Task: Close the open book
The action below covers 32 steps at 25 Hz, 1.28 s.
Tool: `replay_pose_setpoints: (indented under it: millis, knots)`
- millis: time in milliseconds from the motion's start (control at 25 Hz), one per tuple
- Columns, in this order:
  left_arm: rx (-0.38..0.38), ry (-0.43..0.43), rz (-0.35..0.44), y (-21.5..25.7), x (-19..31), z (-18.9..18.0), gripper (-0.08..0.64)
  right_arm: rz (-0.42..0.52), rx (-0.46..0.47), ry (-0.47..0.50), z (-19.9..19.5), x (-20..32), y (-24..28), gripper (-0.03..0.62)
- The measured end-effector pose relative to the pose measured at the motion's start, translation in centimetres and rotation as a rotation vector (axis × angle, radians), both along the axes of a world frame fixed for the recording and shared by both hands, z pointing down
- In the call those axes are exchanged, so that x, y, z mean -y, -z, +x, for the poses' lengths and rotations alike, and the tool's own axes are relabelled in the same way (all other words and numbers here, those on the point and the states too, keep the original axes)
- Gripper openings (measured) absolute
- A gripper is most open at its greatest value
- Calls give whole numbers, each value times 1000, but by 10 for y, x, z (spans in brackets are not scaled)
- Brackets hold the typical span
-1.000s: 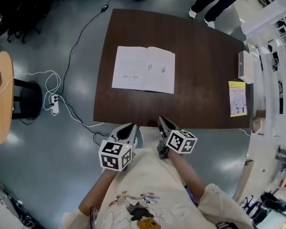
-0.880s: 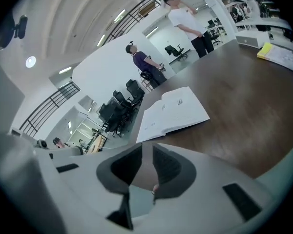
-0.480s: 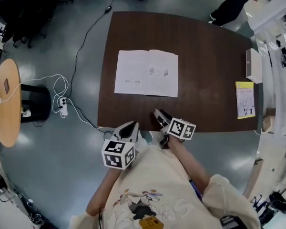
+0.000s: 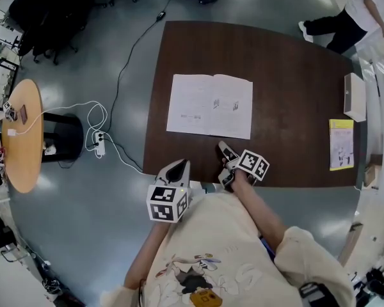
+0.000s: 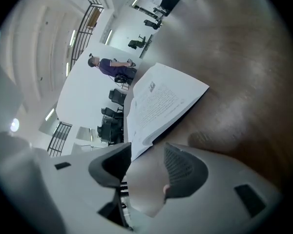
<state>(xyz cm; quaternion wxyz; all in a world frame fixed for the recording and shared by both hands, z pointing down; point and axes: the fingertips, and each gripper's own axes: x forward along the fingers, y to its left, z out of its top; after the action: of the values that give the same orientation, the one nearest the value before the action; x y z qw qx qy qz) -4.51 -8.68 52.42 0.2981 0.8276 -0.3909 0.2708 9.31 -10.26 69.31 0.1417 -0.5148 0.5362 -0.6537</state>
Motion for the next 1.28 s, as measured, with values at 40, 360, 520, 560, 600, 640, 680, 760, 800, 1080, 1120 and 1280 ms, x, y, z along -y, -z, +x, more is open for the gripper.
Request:
replay_pose_setpoints:
  millis: [40, 360, 520, 560, 600, 640, 680, 760, 800, 1080, 1120, 1280]
  knots:
    - [7, -5, -1, -1, 0, 2, 6, -7, 19, -15, 2, 3, -4, 200]
    - [36, -3, -10, -6, 5, 5, 6, -39, 165, -136, 13, 29, -26, 206]
    - [43, 7, -17, -8, 8, 4, 6, -63, 201, -218, 27, 35, -38, 207]
    - [46, 8, -18, -8, 8, 3, 6, -67, 209, -235, 31, 36, -40, 206]
    - [49, 10, -18, -8, 8, 2, 6, -67, 217, -247, 34, 37, -41, 198]
    - [52, 13, -18, -9, 9, 0, 6, -66, 220, -253, 36, 38, -42, 195]
    - [53, 16, -19, -9, 9, -1, 6, -69, 217, -256, 37, 38, -43, 188]
    - [51, 28, -23, -9, 9, -4, 6, -85, 209, -268, 39, 36, -47, 141]
    - [48, 34, -25, -9, 10, -6, 6, -93, 209, -277, 39, 36, -49, 110]
    - [35, 41, -34, -10, 10, -5, 6, -98, 204, -297, 43, 36, -52, 37]
    - [35, 36, -36, -10, 9, -4, 6, -91, 183, -287, 43, 37, -49, 34]
    - [27, 25, -45, -11, 5, 0, 6, -63, 102, -238, 44, 39, -30, 28]
